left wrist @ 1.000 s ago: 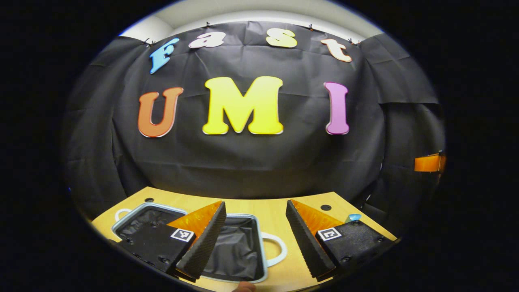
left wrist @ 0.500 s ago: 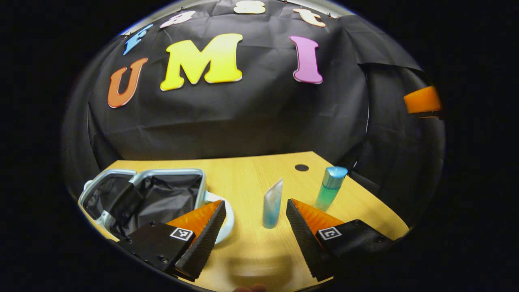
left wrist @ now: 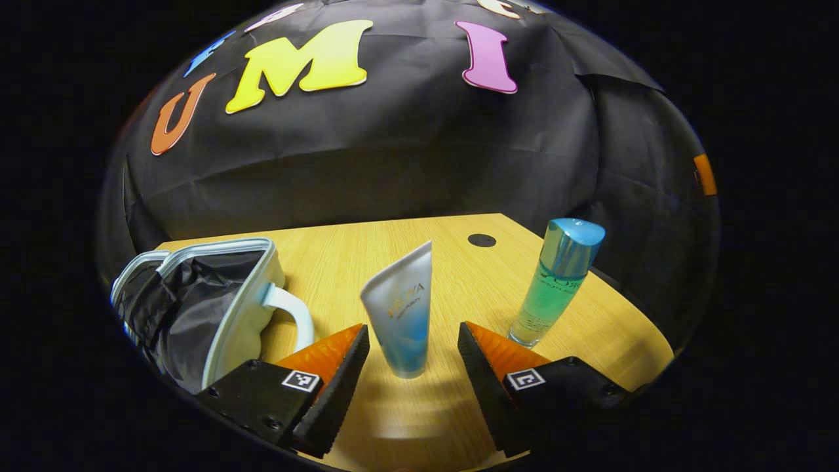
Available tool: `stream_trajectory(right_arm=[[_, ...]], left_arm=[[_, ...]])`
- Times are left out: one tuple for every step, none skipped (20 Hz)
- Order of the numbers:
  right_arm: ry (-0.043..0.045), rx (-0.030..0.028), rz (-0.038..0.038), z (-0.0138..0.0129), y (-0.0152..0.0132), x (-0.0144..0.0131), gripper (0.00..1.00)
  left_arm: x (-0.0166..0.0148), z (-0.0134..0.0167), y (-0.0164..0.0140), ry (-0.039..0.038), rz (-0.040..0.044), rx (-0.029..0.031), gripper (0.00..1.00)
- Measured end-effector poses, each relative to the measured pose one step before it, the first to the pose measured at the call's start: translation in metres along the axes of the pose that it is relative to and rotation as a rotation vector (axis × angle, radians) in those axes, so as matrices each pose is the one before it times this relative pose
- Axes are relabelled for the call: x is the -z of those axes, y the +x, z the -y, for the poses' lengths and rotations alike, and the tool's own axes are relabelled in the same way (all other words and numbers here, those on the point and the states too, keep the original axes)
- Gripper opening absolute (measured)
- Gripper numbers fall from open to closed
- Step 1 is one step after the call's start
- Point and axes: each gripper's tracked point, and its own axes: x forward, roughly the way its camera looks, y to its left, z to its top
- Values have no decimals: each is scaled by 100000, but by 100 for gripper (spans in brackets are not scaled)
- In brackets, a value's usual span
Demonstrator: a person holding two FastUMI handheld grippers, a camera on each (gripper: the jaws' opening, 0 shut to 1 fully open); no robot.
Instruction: First open the suitcase, pack the skin care products into it, and then close the suitcase.
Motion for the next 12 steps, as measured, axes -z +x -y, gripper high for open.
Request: stream_trajectory(right_arm=[[165,-11,-1084,103,243,388,80],[176,-116,-887,32,325,321,80],[80,-56,-728,40,190,248,80],[-13,-66,-551,96,125,221,80],[-93,-303,-408,1,-7,218,80],[-251,-740,-258,-65,165,144,80],[-570,-426,-147,-67,243,229,80],[-531,-504,-168,-112,231,208,80],[-260,-1015,-39,-149,191,216,80],[-129,-1451,-113,-410,450,124,80],[-285,-1891,-103,-527,537,273,80],[-536,-2197,-582,-649,659,247,80]], left_arm=[[365,-28,422,241,-1517,-364,86],[241,211,443,-394,-1160,706,81],[95,133,191,-299,-495,154,77],[88,11,406,-238,-1017,-18,69],[-136,-53,69,-482,13,-329,64],[12,183,-42,-1539,-48,1158,53],[-63,220,-123,-1192,-340,881,46],[92,305,-162,-977,-1024,1064,45],[-164,201,-414,-334,-354,734,45],[-442,185,-661,-248,173,680,44],[-546,-90,-932,407,929,-331,44],[-575,18,-951,-124,878,197,44]])
